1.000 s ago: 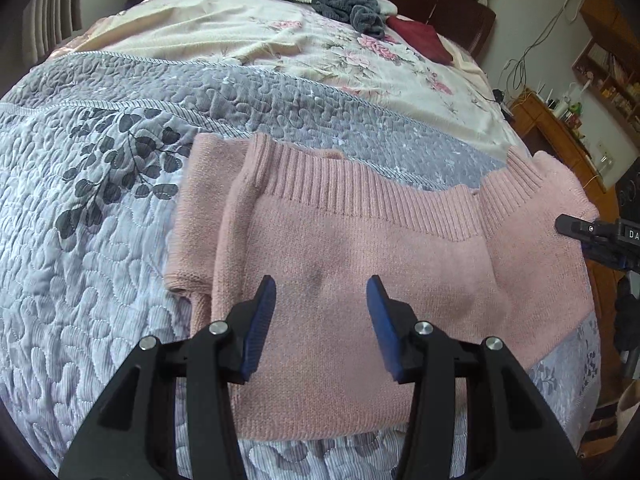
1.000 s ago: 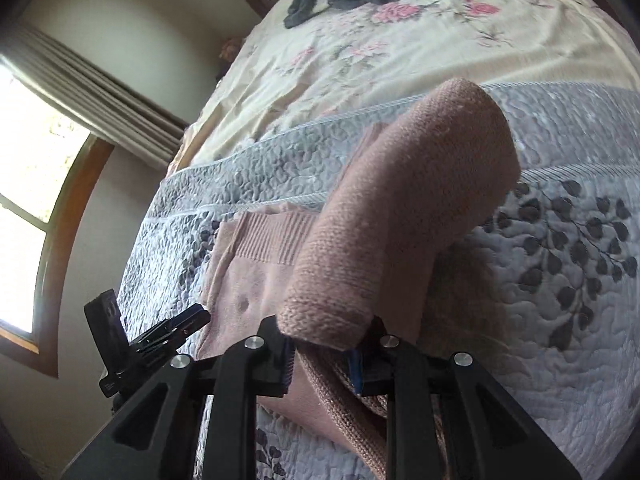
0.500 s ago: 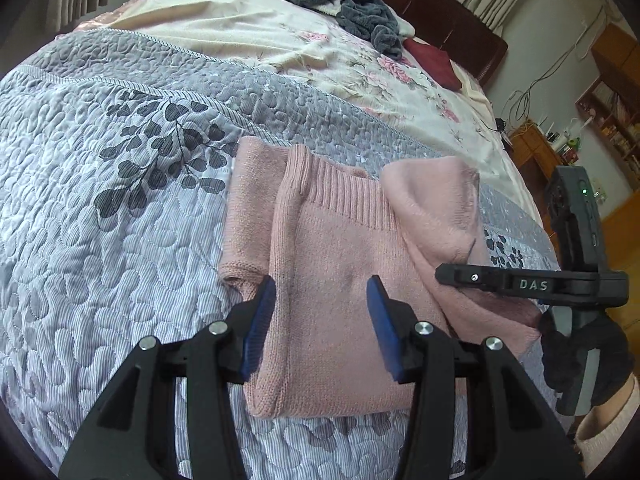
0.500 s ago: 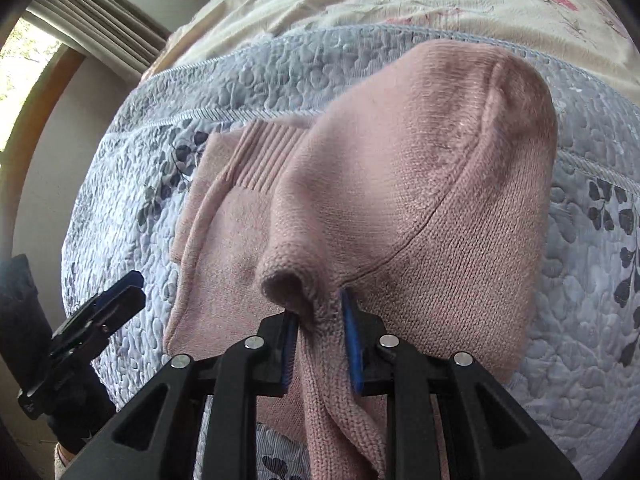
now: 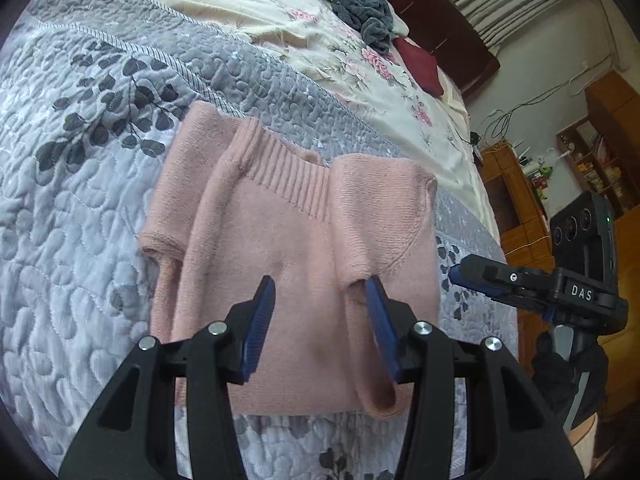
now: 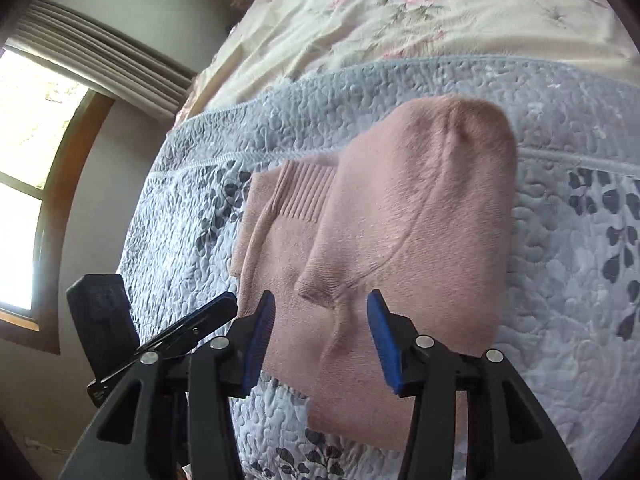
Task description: Fold small clothes
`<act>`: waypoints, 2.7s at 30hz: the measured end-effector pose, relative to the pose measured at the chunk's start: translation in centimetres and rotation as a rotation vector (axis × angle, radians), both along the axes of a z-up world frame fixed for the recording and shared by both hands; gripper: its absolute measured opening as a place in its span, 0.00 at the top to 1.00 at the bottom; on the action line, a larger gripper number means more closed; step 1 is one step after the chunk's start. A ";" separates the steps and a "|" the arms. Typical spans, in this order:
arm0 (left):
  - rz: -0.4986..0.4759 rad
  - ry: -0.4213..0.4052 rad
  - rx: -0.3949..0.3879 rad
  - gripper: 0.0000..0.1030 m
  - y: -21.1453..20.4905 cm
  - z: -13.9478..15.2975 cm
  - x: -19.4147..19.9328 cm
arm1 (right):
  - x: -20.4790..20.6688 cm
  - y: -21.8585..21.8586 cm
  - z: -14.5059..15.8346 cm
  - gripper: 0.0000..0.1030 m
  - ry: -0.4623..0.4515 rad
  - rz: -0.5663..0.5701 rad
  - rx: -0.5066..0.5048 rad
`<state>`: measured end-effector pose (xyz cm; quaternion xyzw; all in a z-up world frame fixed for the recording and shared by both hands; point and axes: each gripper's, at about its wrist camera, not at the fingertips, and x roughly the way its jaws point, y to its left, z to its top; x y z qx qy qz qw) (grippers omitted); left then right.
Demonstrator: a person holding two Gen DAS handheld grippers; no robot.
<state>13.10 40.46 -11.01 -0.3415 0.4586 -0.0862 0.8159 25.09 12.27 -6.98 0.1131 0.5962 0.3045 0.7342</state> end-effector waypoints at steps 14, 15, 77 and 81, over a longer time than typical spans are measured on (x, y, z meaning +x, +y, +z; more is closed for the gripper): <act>-0.060 0.157 -0.170 0.56 -6.9 -6.7 4.4 | -2.6 -13.1 -4.7 0.51 0.030 -0.119 -0.004; -0.075 0.166 -0.182 0.56 -7.5 -7.1 4.6 | -2.7 -13.5 -5.3 0.51 0.037 -0.123 0.000; 0.104 0.011 -0.022 0.63 10.1 -2.4 -0.4 | -7.9 -2.4 -9.9 0.60 0.079 0.096 -0.004; 0.120 0.062 -0.011 0.62 10.7 -2.8 3.3 | -7.7 -2.0 -10.4 0.58 0.089 0.097 0.002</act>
